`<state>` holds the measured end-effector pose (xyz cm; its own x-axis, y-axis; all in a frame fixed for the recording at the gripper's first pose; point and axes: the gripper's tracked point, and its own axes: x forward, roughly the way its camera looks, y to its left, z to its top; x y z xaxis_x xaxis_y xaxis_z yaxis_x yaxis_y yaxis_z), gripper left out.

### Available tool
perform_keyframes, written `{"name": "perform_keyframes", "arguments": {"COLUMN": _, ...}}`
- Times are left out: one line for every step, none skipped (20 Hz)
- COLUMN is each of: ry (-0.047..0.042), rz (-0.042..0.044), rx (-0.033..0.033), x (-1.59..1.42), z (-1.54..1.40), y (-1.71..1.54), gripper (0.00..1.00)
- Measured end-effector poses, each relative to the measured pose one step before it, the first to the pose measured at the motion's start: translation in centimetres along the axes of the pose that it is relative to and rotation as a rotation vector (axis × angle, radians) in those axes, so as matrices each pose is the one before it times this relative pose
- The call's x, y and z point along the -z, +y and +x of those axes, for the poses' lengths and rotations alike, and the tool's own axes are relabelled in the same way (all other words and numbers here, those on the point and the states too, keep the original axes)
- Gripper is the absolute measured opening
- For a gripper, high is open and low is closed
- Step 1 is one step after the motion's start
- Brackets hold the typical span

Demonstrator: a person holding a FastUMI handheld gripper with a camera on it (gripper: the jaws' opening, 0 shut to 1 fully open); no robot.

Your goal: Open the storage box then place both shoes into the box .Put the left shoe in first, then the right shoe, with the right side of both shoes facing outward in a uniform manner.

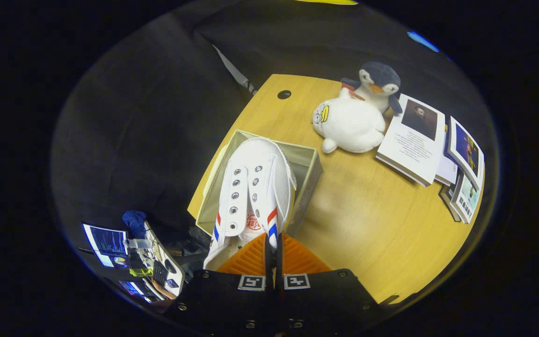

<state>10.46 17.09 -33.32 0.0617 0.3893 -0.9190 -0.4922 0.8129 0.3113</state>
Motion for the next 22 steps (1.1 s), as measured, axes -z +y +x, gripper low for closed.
{"name": "perform_keyframes", "arguments": {"ry": 0.00526, "rz": -0.01358, "rx": 0.00966, "x": -0.42, "z": 0.535, "y": 0.352, "gripper": 0.01}}
{"name": "perform_keyframes", "arguments": {"ry": 0.00488, "rz": -0.00864, "rx": 0.00711, "x": -0.344, "z": 0.544, "y": 0.315, "gripper": 0.01}}
{"name": "perform_keyframes", "arguments": {"ry": 0.007, "rz": -0.00109, "rx": 0.00219, "x": -0.219, "z": 0.525, "y": 0.494, "gripper": 0.01}}
{"name": "perform_keyframes", "arguments": {"ry": 0.0079, "rz": 0.00028, "rx": -0.00296, "x": -0.259, "z": 0.452, "y": 0.449, "gripper": 0.0}}
{"name": "perform_keyframes", "arguments": {"ry": 0.00625, "rz": -0.00423, "rx": 0.00063, "x": -0.238, "z": 0.464, "y": 0.247, "gripper": 0.0}}
{"name": "perform_keyframes", "arguments": {"ry": 0.00203, "rz": -0.00797, "rx": 0.00808, "x": -0.306, "z": 0.366, "y": 0.141, "gripper": 0.01}}
{"name": "perform_keyframes", "arguments": {"ry": 0.0001, "rz": -0.00511, "rx": 0.01317, "x": -0.26, "z": 0.482, "y": 0.028, "gripper": 0.01}}
{"name": "perform_keyframes", "arguments": {"ry": 0.00483, "rz": 0.00501, "rx": 0.01542, "x": -0.184, "z": 0.369, "y": -0.135, "gripper": 0.01}}
{"name": "perform_keyframes", "arguments": {"ry": -0.00344, "rz": 0.01713, "rx": -0.00854, "x": -0.176, "z": 0.33, "y": 0.424, "gripper": 0.01}}
{"name": "perform_keyframes", "arguments": {"ry": -0.01649, "rz": 0.00598, "rx": -0.01034, "x": -0.195, "z": 0.626, "y": 0.3, "gripper": 0.08}}
{"name": "perform_keyframes", "arguments": {"ry": -0.02401, "rz": -0.00044, "rx": -0.00553, "x": -0.951, "z": -0.635, "y": -0.16, "gripper": 0.28}}
{"name": "perform_keyframes", "arguments": {"ry": -0.02406, "rz": -0.00378, "rx": 0.00849, "x": -0.601, "z": -0.491, "y": -0.44, "gripper": 0.48}}
{"name": "perform_keyframes", "arguments": {"ry": -0.02568, "rz": -0.00943, "rx": 0.01294, "x": -0.444, "z": -0.853, "y": -0.482, "gripper": 0.67}}
{"name": "perform_keyframes", "arguments": {"ry": -0.02333, "rz": -0.01131, "rx": 0.01479, "x": -0.34, "z": -0.725, "y": -0.385, "gripper": 0.87}}
{"name": "perform_keyframes", "arguments": {"ry": -0.02229, "rz": -0.00993, "rx": 0.01459, "x": -0.093, "z": -0.787, "y": -0.558, "gripper": 0.9}}
{"name": "perform_keyframes", "arguments": {"ry": -0.02069, "rz": -0.00446, "rx": 0.0082, "x": -0.117, "z": -0.721, "y": -0.502, "gripper": 0.89}}
{"name": "perform_keyframes", "arguments": {"ry": -0.02375, "rz": 0.00328, "rx": 0.00398, "x": -0.008, "z": -0.854, "y": -0.403, "gripper": 0.9}}
{"name": "perform_keyframes", "arguments": {"ry": -0.024, "rz": 0.0062, "rx": 0.00499, "x": -0.025, "z": -0.94, "y": -0.485, "gripper": 0.9}}
{"name": "perform_keyframes", "arguments": {"ry": -0.03043, "rz": 0.00982, "rx": 0.00567, "x": 0.008, "z": -0.914, "y": -0.639, "gripper": 0.9}}
{"name": "perform_keyframes", "arguments": {"ry": -0.03795, "rz": 0.00938, "rx": 0.01174, "x": -0.111, "z": -1.163, "y": -0.792, "gripper": 0.9}}
{"name": "perform_keyframes", "arguments": {"ry": -0.04001, "rz": 0.00841, "rx": 0.03014, "x": -0.003, "z": -1.252, "y": -1.334, "gripper": 0.9}}
{"name": "perform_keyframes", "arguments": {"ry": -0.05194, "rz": 0.01401, "rx": 0.03233, "x": -0.105, "z": -1.33, "y": -1.384, "gripper": 0.9}}
